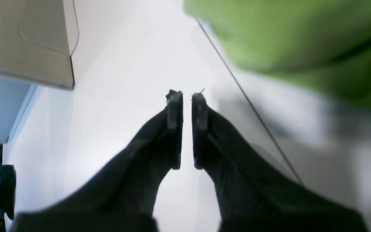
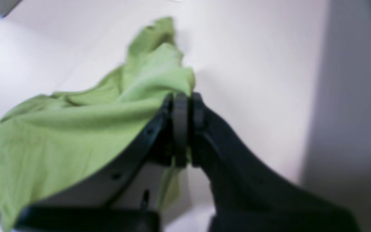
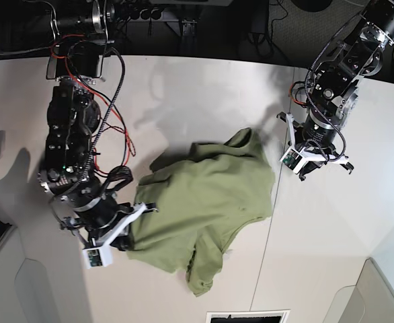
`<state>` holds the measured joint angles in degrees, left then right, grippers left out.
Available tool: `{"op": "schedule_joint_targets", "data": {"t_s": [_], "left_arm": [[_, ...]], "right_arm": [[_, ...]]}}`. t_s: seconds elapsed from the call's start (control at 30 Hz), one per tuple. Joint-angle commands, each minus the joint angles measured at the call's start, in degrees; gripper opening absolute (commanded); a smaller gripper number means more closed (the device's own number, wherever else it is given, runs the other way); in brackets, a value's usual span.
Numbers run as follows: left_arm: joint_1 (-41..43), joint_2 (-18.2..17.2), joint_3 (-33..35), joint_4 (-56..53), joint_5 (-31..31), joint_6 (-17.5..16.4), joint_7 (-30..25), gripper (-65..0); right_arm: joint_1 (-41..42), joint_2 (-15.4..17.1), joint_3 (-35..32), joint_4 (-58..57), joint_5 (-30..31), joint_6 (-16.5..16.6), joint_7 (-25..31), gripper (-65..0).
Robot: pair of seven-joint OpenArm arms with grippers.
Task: Layout the t-shirt on the table in an organized manner, then fold the t-shirt properly
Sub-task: 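Grasp a shirt edge with the left gripper and drag it away from the right gripper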
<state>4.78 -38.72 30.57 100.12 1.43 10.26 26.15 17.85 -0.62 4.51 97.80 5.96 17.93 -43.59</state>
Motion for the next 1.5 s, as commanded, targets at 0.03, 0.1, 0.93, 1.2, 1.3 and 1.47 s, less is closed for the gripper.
{"op": "schedule_joint_targets", "data": {"t_s": [0.03, 0.1, 0.93, 1.2, 1.3, 1.47], "left_arm": [[-0.8, -0.6, -0.6, 0.8, 0.3, 0.8, -0.9, -59.2], [-0.8, -0.6, -0.6, 0.7, -0.6, 0.8, -1.7, -59.2], [-18.1, 9.4, -0.6, -2.1, -13.6, -8.0, -2.3, -39.1], [-26.1, 19.1, -0.6, -16.0, -14.6, -12.3, -2.4, -40.9], [-29.3, 23.5, -0.6, -21.5, -17.4, -15.4, -2.3, -50.6], [-32.7, 29.6, -0.6, -27.9, -18.4, -16.2, -2.3, -62.6]], "right_arm": [[-1.8, 0.9, 3.8, 2.3, 1.5, -0.5, 1.2, -65.0], [-5.0, 1.5, 7.7, 3.2, 2.0, -1.3, 1.4, -65.0], [-14.6, 1.7, 27.3, 3.4, 16.6, 4.8, 3.0, -24.8], [-11.9, 1.7, 19.4, -3.7, 14.5, 5.7, 5.2, -32.5], [-10.8, 1.7, 16.0, -3.9, 12.5, 5.6, 5.2, -61.0], [-10.4, 1.7, 13.0, -4.4, 9.3, 5.7, 5.2, -65.0]]}}
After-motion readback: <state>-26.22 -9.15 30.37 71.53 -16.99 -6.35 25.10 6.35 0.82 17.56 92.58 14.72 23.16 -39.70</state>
